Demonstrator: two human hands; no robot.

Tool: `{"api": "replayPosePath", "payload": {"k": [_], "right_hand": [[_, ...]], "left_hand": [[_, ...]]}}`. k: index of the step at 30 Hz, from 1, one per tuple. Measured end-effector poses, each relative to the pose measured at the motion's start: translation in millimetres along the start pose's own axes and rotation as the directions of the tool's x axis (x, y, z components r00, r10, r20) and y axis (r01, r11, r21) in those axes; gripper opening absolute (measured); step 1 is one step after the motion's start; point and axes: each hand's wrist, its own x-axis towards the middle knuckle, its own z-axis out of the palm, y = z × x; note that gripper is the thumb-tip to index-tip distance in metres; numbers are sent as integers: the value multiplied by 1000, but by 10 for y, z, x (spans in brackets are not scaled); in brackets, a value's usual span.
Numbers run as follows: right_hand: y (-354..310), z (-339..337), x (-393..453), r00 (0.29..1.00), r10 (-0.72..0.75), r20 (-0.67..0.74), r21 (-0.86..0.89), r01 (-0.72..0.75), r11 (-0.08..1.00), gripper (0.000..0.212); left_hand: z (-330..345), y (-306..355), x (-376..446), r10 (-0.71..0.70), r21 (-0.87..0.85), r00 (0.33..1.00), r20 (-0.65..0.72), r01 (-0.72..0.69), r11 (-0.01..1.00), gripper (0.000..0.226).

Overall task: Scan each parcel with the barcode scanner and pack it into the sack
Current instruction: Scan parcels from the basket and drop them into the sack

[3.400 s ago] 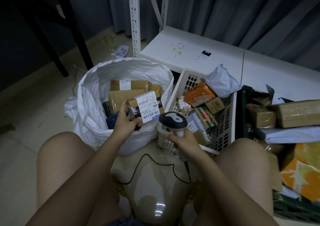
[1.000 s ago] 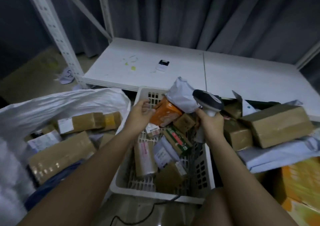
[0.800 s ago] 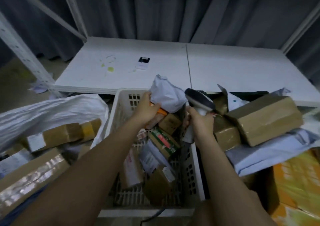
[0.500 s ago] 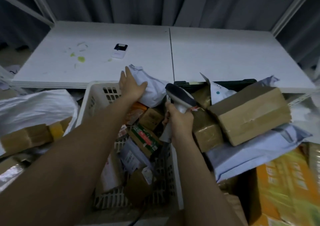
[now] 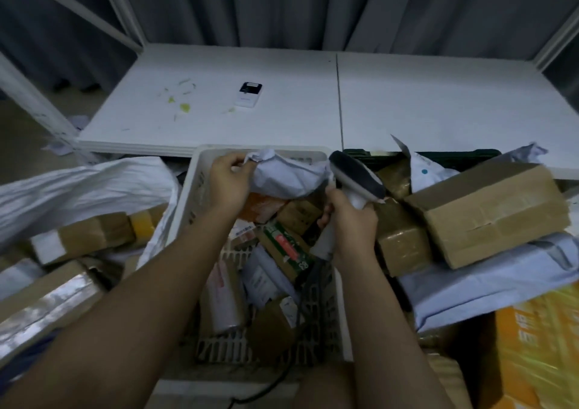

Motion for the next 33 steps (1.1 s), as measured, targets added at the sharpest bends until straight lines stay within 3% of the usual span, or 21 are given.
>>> {"api": "replayPosePath", "payload": {"k": [4,8,12,18,20,23,24,27,33], "right_hand": [[-92,50,-348,997,-14,75,-71,19,997,11],[-50,211,-861,966,26,259,-286,51,957,17],[258,359,-1438,905,117,410,-438,82,895,17],[1060,317,-2053,902,113,416,-600,178,780,9],[1250,267,-2204,899,134,416,-647,189,739,17],[1404,213,-2326,905,123,407,-663,199,722,39],[1424,204,-2347,909,116,400,-667,201,718,40],[1426,199,-2368,905,118,409,-674,212,708,34],[1319,112,-2364,878,139,458,-659,230,717,21]], "left_hand": [[-874,-197,-562,-23,-46,998,-56,21,999,4],[-1645,-468,-1204,-174,-152,984,-35,167,974,4],[-2177,-605,-1802,-231,-146,973,-3,228,963,11],[-2621,-712,-2474,-299,-102,953,50,303,948,15],[-2681,-729,-2581,-398,-140,915,63,403,904,18],[-2722,-734,-2649,-580,-312,803,138,591,744,13],[-2720,-757,-2661,-594,-293,792,141,606,739,12],[-2681,-782,-2659,-602,-142,790,116,613,777,40],[-2623,-880,-2576,-629,-4,759,167,638,770,60]]}}
